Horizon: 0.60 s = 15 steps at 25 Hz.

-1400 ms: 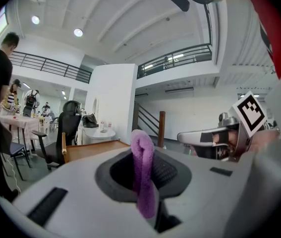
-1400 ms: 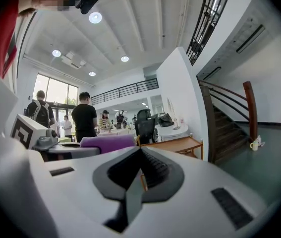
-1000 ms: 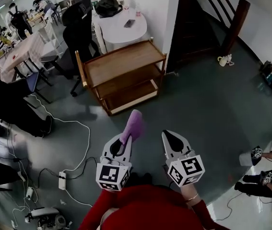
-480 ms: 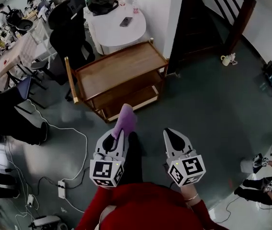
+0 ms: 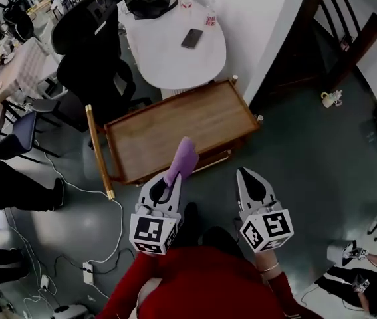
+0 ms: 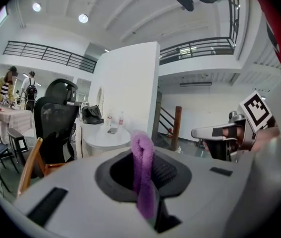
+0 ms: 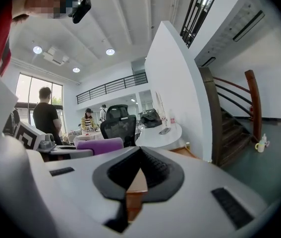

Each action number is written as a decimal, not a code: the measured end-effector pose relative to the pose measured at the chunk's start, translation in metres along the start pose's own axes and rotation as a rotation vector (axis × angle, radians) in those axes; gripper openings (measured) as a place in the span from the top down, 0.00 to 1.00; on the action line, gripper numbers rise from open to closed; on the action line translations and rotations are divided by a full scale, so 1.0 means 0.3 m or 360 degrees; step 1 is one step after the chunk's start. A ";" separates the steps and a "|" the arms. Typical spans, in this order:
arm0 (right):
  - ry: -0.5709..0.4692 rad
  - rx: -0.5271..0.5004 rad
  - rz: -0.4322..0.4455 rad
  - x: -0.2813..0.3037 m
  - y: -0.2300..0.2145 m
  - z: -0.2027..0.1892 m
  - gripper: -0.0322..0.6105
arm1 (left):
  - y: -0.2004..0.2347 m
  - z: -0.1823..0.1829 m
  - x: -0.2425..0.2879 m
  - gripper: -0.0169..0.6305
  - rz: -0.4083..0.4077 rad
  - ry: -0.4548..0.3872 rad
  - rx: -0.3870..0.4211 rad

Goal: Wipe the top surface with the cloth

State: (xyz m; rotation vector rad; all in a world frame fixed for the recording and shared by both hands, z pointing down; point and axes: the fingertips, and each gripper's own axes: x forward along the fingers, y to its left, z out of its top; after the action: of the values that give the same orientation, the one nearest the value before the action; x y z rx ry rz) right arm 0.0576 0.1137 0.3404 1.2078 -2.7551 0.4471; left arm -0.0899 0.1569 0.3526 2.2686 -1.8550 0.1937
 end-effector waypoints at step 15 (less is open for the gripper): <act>0.0117 -0.0018 0.0146 0.352 -0.196 0.089 0.93 | 0.154 0.014 0.295 0.89 0.0214 0.0119 -0.0129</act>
State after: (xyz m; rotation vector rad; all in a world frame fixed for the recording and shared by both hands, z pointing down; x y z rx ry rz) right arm 0.0296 -0.0064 0.3502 1.0440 -2.7548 0.4734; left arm -0.1174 0.0628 0.3722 2.0568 -1.9415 0.2164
